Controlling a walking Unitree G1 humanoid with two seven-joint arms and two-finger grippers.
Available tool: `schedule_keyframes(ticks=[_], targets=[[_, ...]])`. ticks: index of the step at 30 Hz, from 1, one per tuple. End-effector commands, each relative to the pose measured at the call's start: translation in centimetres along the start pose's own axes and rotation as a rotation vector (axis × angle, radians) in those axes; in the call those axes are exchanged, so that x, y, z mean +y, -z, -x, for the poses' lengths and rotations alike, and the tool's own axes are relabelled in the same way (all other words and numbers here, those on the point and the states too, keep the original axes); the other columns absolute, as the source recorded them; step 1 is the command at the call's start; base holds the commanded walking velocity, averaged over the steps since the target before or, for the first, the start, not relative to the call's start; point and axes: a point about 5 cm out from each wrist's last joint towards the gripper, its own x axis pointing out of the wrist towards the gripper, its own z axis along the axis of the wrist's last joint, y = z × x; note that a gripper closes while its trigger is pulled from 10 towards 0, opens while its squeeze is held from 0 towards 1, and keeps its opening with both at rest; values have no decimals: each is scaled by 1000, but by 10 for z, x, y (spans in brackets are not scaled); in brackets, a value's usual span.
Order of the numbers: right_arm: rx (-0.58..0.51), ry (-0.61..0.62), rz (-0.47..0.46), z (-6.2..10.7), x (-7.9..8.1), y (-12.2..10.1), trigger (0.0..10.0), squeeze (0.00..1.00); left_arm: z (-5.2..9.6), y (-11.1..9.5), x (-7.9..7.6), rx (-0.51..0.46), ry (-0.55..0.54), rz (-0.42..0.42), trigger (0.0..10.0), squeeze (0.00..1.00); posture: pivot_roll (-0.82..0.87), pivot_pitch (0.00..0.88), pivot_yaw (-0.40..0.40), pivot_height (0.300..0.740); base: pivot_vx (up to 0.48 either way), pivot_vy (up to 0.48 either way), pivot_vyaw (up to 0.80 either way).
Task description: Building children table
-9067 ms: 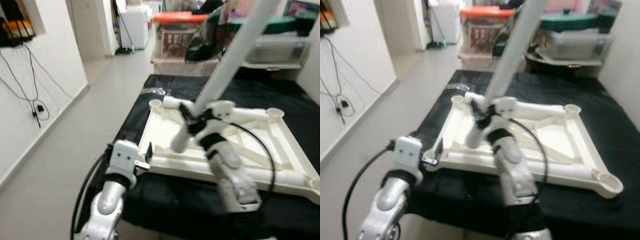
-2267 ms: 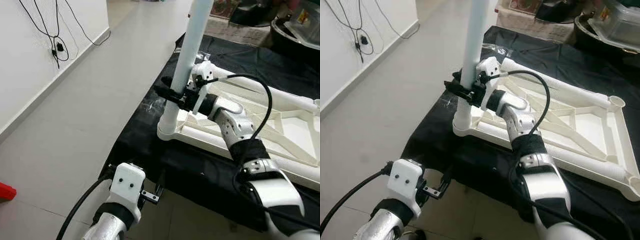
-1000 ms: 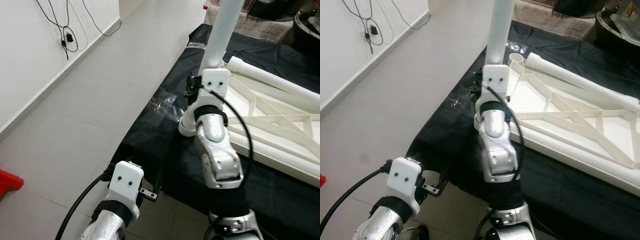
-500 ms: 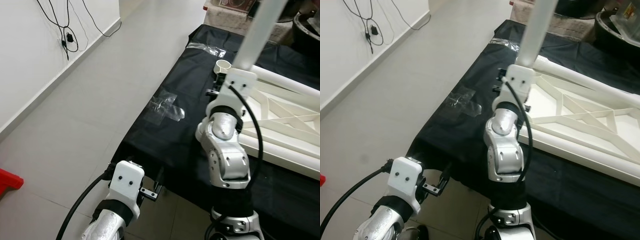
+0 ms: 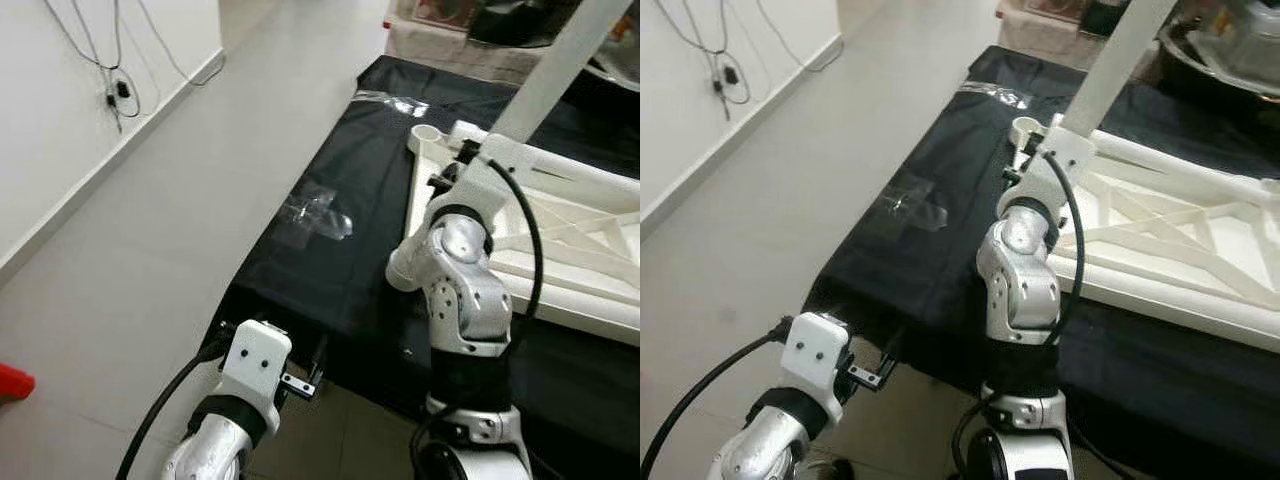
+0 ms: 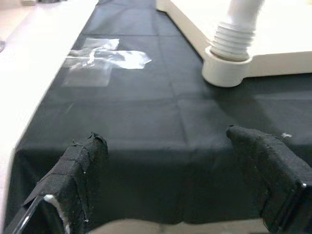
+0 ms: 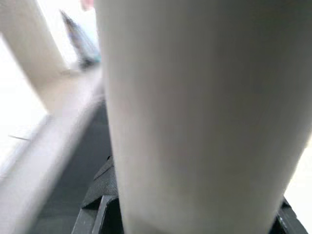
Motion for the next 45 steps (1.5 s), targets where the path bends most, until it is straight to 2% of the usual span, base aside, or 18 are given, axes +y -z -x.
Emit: schedule_keyframes(ticks=[1,2,3,4,5,7,8,9,10,12,13,17,21,24,29,34,39,45], targets=[[-55,-213,-158,13,39,-15,10000,0,-3,3,3,13,-14,25,10000,0,82,130,-77,740,0,0,0],[-86,-288,-187,13,42,-23,10000,0,-6,1,6,5,-27,18,10000,129,84,126,-75,740,0,0,0],[-119,-385,-215,15,46,-30,10000,0,-10,-2,12,-9,-43,18,10000,1000,83,114,-72,740,0,0,0],[-119,-385,-215,15,46,-30,10000,0,-10,-2,12,-9,-43,18,10000,1000,83,114,-72,740,0,0,0],[-126,-466,-235,18,48,-33,10000,0,-14,-4,16,-23,-45,5,10000,1000,82,107,-71,740,0,0,0],[-129,-518,-245,20,50,-35,10000,0,-16,-6,19,-33,-46,-3,10000,1000,82,105,-70,740,0,0,0],[-82,-614,-257,24,52,-29,10000,0,-21,-9,26,-34,-63,-28,10000,1000,80,97,-65,740,0,0,0],[-82,-614,-257,24,52,-29,10000,0,-21,-9,26,-34,-63,-28,10000,1000,80,97,-65,740,0,0,0],[-11,-723,-264,31,52,-18,10000,0,-27,-12,35,-33,-90,-73,10000,1000,76,90,-60,740,0,0,0],[9,-752,-263,33,51,-14,10000,0,-29,-13,39,-34,-99,-91,10000,1000,76,90,-60,740,0,0,0],[49,-800,-253,41,46,-2,10000,0,-35,-17,46,-27,-97,-137,10000,0,80,84,-58,740,0,0,0],[92,-853,-257,50,44,8,10000,0,-41,-18,52,-22,-91,-140,10000,0,80,83,-58,740,0,0,0],[112,-893,-293,54,45,13,10000,0,-50,-14,50,-13,-27,-113,10000,0,72,82,-53,740,0,0,0],[134,-929,-308,60,46,17,10000,0,-58,-6,34,9,119,-90,10000,0,72,83,-50,740,0,0,0],[154,-965,-314,65,47,19,10000,0,-60,-2,22,30,245,-65,10000,0,66,88,-48,740,0,0,0],[157,-972,-310,67,47,20,10000,0,-62,-2,22,30,254,-79,10000,0,67,90,-48,740,0,0,0],[175,-993,-280,71,43,26,10000,0,-68,-2,31,28,208,-115,10000,0,62,93,-49,740,0,0,0],[161,-966,-272,66,41,25,10000,0,-62,8,28,60,227,-136,10000,0,63,96,-53,740,0,0,0]])
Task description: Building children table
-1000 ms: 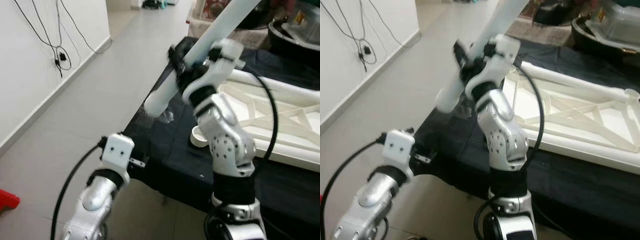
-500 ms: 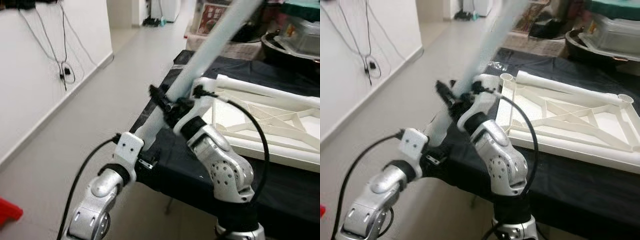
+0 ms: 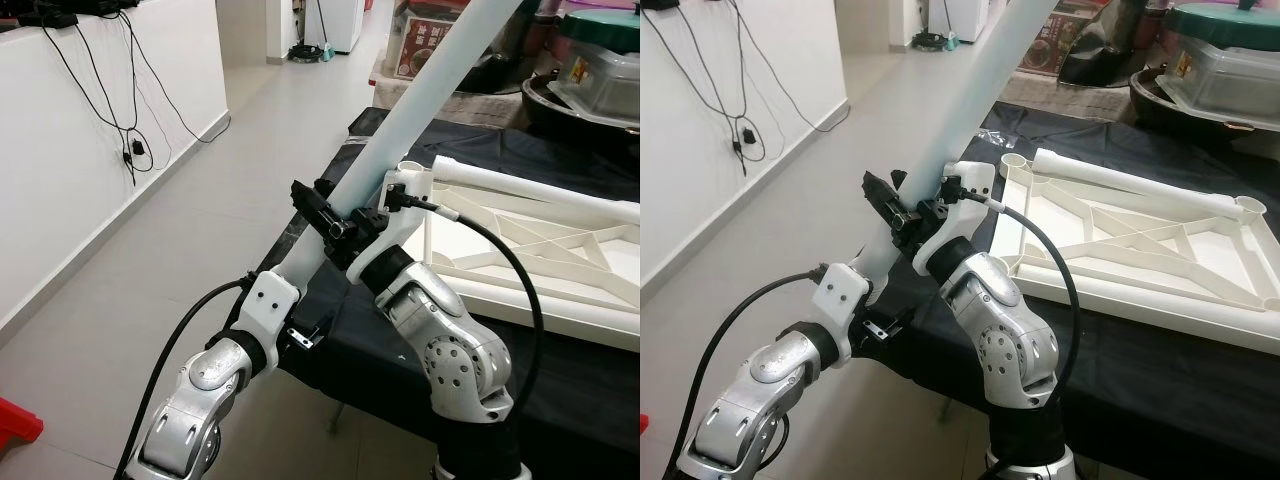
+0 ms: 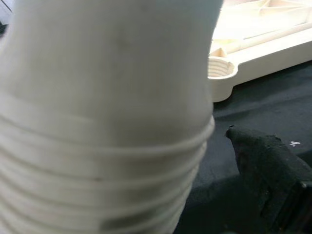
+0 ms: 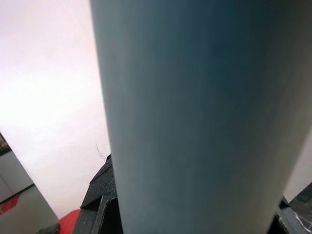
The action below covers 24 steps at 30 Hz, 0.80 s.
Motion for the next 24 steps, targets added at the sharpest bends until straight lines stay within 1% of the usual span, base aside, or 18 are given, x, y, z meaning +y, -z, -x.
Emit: schedule_keyframes(ticks=[1,6,12,13,17,19,24], targets=[[4,-5,-6,-1,0,1,10000,0,2,3,-3,5,7,-11,10000,0,63,96,-53,740,0,0,0],[10,-8,2,0,0,2,10000,0,1,0,-4,-8,12,-4,10000,0,64,96,-55,740,0,0,0],[16,6,18,2,-2,5,10000,0,-2,-7,-12,-30,39,-23,10000,0,61,93,-51,740,0,0,0],[2,27,25,1,-5,2,10000,0,-1,-5,-14,-26,40,-25,10000,0,61,92,-49,740,0,0,0],[-7,36,25,1,-7,0,10000,0,0,-4,-15,-23,40,-23,10000,0,59,90,-49,740,0,0,0],[-32,57,29,-2,-10,-6,10000,0,3,5,-16,3,37,-18,10000,0,55,88,-47,740,0,0,0],[-55,69,43,-4,-12,-12,10000,0,6,11,-16,22,34,-23,10000,0,55,86,-48,740,0,0,0]])
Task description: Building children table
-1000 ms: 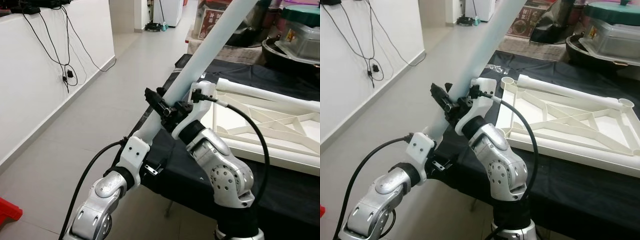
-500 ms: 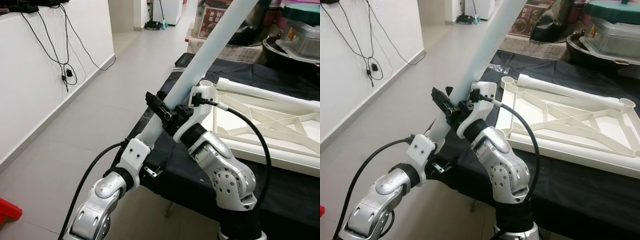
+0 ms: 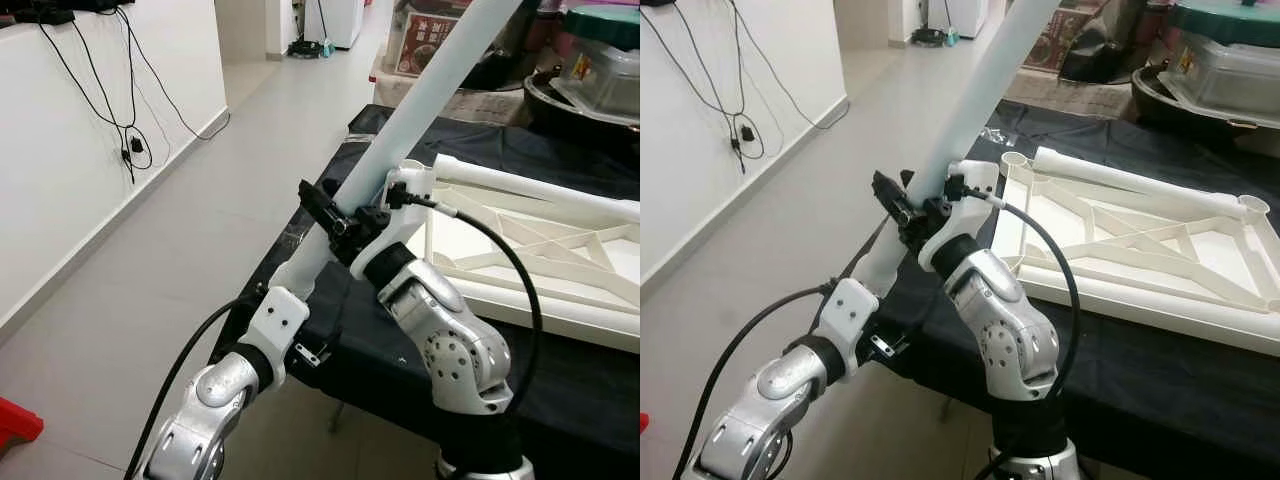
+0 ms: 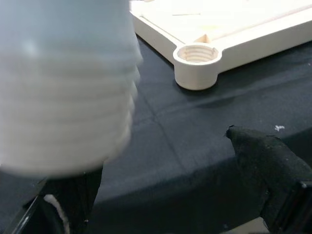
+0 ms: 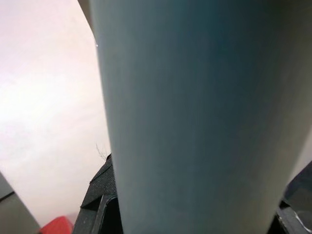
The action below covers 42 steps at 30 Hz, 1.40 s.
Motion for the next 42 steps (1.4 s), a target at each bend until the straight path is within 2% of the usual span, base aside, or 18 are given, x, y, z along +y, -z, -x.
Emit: schedule_keyframes(ticks=[1,4,7,15,22,30,42], targets=[[-28,7,13,-1,-1,-5,10000,0,2,2,-2,5,4,-12,10000,0,55,86,-48,740,0,0,0],[-66,77,51,-3,-11,-13,10000,0,8,7,0,30,-13,-26,10000,0,57,82,-48,740,0,0,0],[-66,86,57,-3,-13,-13,10000,0,10,10,3,39,-42,-41,10000,0,55,81,-48,740,0,0,0],[-23,63,85,3,-9,0,10000,0,10,-5,18,-5,-120,-97,10000,0,59,79,-50,740,0,0,0],[-6,42,78,3,-5,6,10000,0,9,-5,25,-4,-128,-113,10000,0,62,80,-49,740,0,0,0],[31,-21,71,8,5,15,10000,0,4,-3,22,-6,-98,-87,10000,0,56,84,-43,740,0,0,0],[83,-117,93,15,17,24,10000,0,5,1,17,5,-78,-84,10000,0,53,89,-45,740,0,0,0]])
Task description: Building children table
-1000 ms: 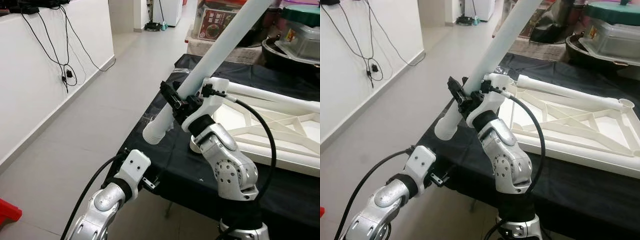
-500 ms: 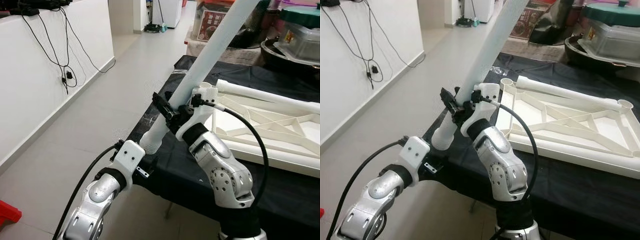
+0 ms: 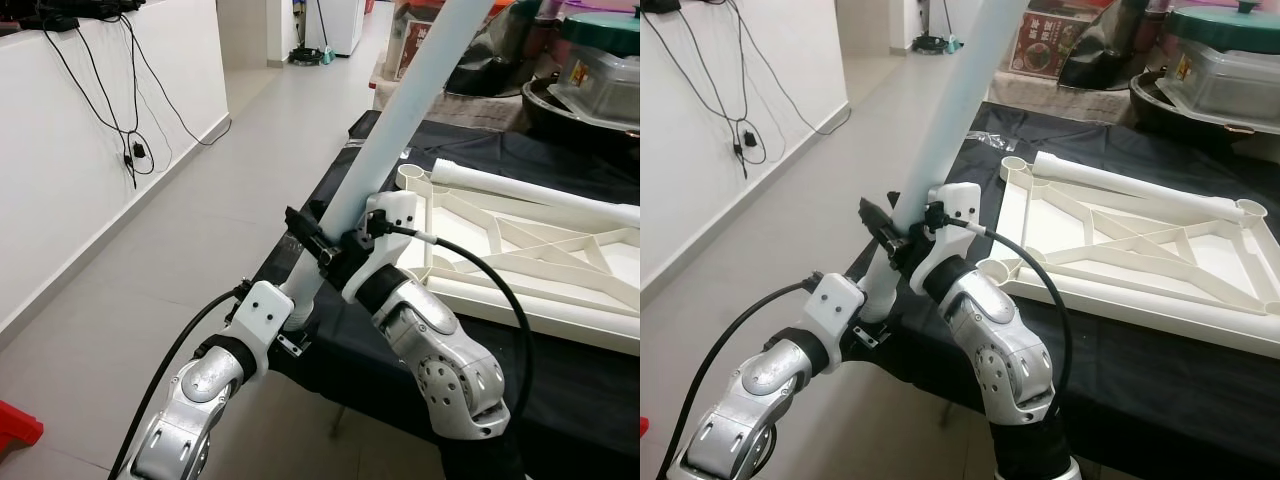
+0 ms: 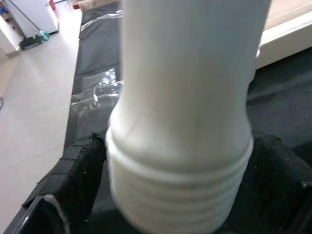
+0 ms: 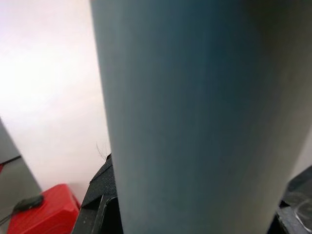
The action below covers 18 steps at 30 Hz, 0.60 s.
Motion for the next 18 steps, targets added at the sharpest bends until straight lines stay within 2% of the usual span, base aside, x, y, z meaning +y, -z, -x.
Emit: schedule_keyframes(ticks=[1,18], targets=[[-5,-34,5,2,5,-2,10000,0,1,5,-3,16,12,9,10000,0,53,89,-45,740,0,0,0],[33,-87,10,6,14,6,10000,0,1,7,-7,15,38,9,10000,0,52,92,-42,740,0,0,0]])
